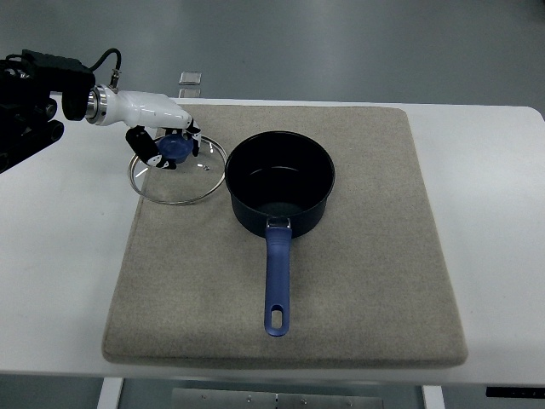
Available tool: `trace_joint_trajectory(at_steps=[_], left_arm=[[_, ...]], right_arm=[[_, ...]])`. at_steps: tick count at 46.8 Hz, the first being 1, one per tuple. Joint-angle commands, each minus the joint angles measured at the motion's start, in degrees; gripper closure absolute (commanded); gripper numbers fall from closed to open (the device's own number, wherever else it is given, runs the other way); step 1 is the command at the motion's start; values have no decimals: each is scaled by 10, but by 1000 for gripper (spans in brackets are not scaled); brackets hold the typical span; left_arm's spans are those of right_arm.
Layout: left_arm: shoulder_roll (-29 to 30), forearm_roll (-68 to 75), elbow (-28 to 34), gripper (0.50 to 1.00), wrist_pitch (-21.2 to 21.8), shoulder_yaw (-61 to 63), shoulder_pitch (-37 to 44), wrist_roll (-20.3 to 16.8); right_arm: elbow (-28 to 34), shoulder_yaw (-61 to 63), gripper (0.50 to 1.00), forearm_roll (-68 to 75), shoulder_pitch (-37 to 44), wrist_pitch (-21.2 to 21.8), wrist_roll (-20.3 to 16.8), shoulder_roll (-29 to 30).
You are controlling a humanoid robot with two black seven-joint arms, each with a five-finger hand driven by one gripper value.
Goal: Open pot lid and place left with left hand
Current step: 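Carry the lid beside the pot and lower it onto the mat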
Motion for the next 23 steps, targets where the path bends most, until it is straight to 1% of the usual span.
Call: trace_joint_trajectory(at_steps=[1,10,23], left_arm=[[0,0,0,1000,4,-1,3,0],[0,0,0,1000,20,0,7,0],[0,-1,0,1000,25,0,13,0]], right_arm=[[0,0,583,0,0,0,0,0],[0,0,583,0,1,0,0,0],[0,0,583,0,0,0,0,0]])
